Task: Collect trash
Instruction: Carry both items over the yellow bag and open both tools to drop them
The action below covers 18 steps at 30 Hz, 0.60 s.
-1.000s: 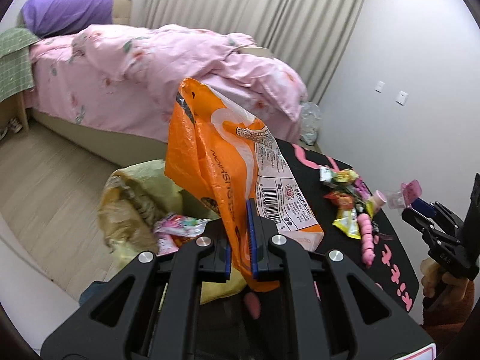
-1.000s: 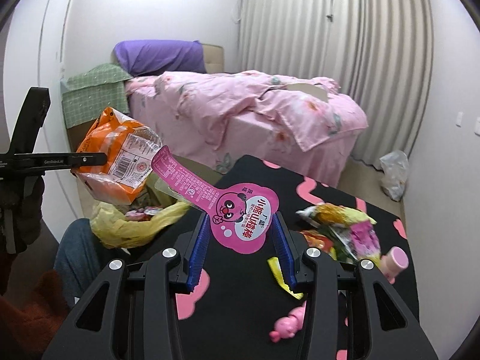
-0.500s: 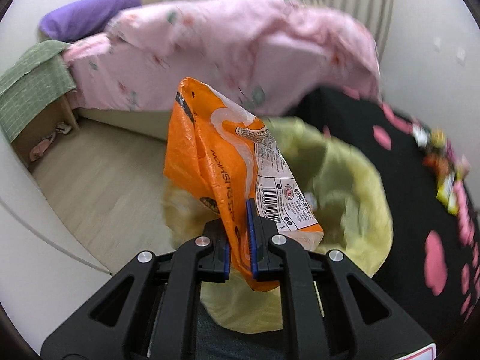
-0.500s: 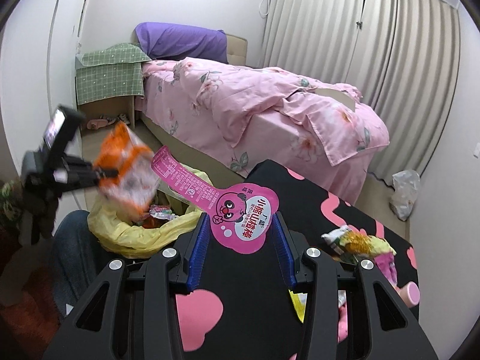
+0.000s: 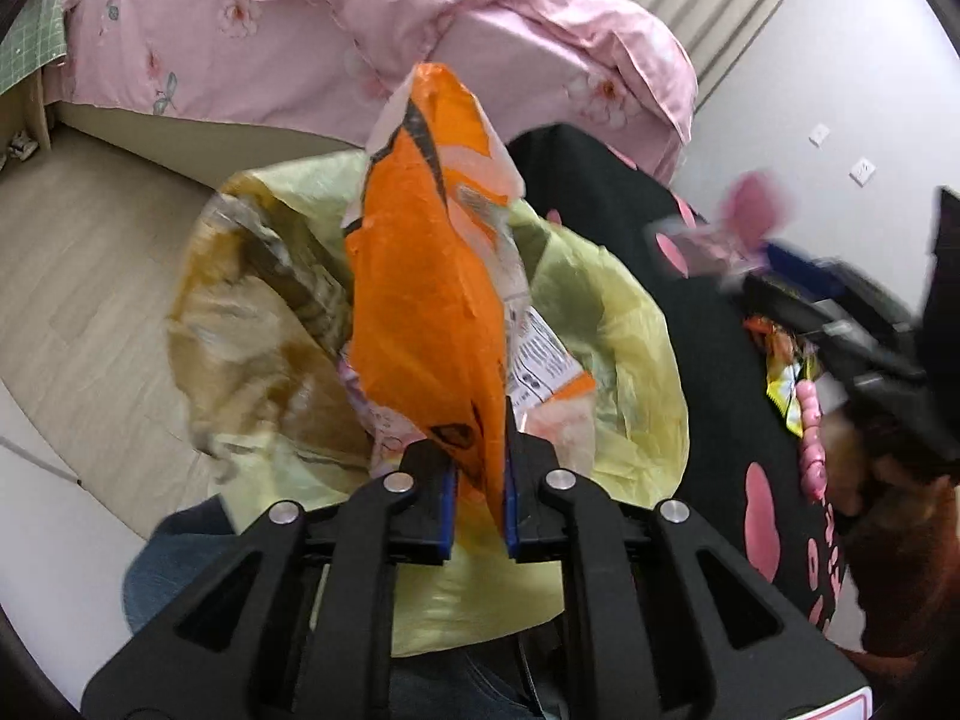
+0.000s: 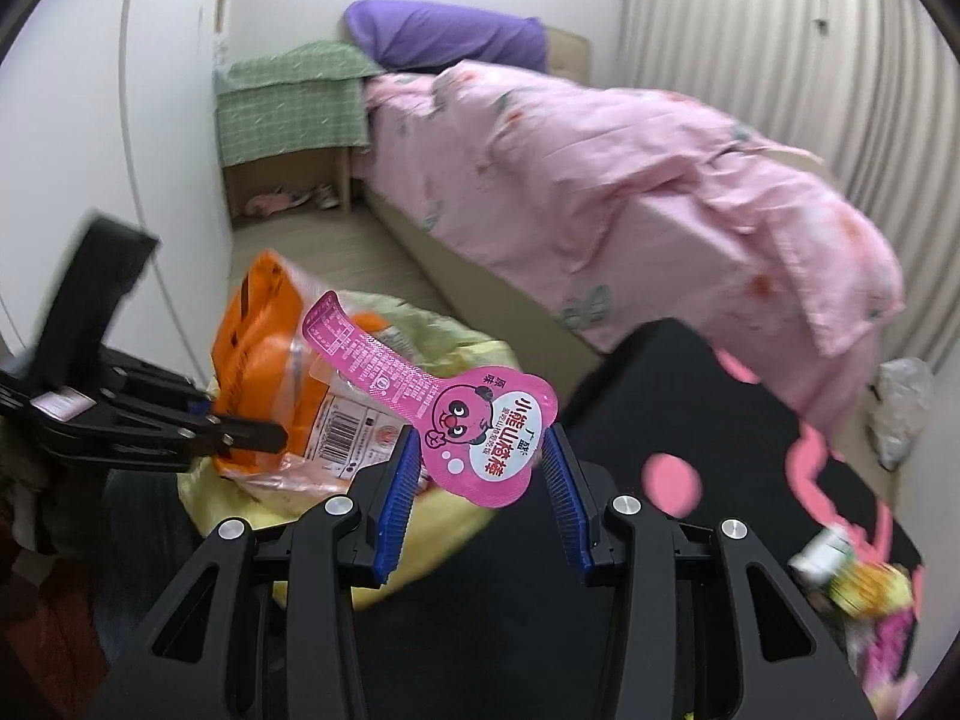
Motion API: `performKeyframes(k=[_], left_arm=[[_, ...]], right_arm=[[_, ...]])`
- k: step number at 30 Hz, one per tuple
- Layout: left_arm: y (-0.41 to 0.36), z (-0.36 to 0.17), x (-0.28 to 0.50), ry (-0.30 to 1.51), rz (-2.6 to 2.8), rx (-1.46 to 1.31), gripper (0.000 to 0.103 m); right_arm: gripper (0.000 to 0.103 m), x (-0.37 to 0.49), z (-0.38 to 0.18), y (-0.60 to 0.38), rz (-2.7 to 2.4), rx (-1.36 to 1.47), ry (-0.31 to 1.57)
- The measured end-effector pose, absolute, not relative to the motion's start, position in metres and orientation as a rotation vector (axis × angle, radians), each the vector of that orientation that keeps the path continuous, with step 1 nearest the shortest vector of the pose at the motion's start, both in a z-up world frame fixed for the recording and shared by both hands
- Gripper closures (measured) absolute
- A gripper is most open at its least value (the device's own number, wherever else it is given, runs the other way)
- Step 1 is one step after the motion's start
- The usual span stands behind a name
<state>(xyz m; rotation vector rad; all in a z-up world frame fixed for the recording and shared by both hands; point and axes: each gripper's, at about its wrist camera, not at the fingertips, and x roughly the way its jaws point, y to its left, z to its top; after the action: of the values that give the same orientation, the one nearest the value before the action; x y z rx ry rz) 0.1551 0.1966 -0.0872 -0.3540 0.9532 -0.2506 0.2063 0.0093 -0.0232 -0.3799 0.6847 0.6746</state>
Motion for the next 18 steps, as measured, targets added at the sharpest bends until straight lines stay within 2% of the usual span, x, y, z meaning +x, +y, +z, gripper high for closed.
performKeyframes(k=[1,3,4,6,7,8,18], left_arm=[[0.200,-0.083,0.156,0.947,-0.251,-0.367,0.068],[0.208,-0.074,0.149,0.916,-0.245,-0.386,0.047],[0.211,-0.071,0.147,0.903,-0.241,-0.390,0.043],[0.218,-0.065,0.142,0.884,-0.201,-0.391,0.038],[0.222,-0.061,0.140,0.873,-0.164,-0.383,0.037],[0.224,-0.059,0.140,0.861,-0.129,-0.375,0.037],[0.235,-0.038,0.134,0.726,-0.035,-0.418,0.037]], right_arm=[[0.063,0.210,-0.028,0.017,0.688,-0.381,0.689],[0.062,0.218,-0.038,0.030,0.729,-0.371,0.702],[0.062,0.224,-0.044,0.037,0.753,-0.362,0.721],[0.057,0.233,-0.055,0.047,0.785,-0.367,0.782],[0.049,0.236,-0.061,0.052,0.780,-0.386,0.796],[0.048,0.236,-0.063,0.053,0.773,-0.402,0.791],[0.047,0.224,-0.040,-0.008,0.672,-0.292,0.738]])
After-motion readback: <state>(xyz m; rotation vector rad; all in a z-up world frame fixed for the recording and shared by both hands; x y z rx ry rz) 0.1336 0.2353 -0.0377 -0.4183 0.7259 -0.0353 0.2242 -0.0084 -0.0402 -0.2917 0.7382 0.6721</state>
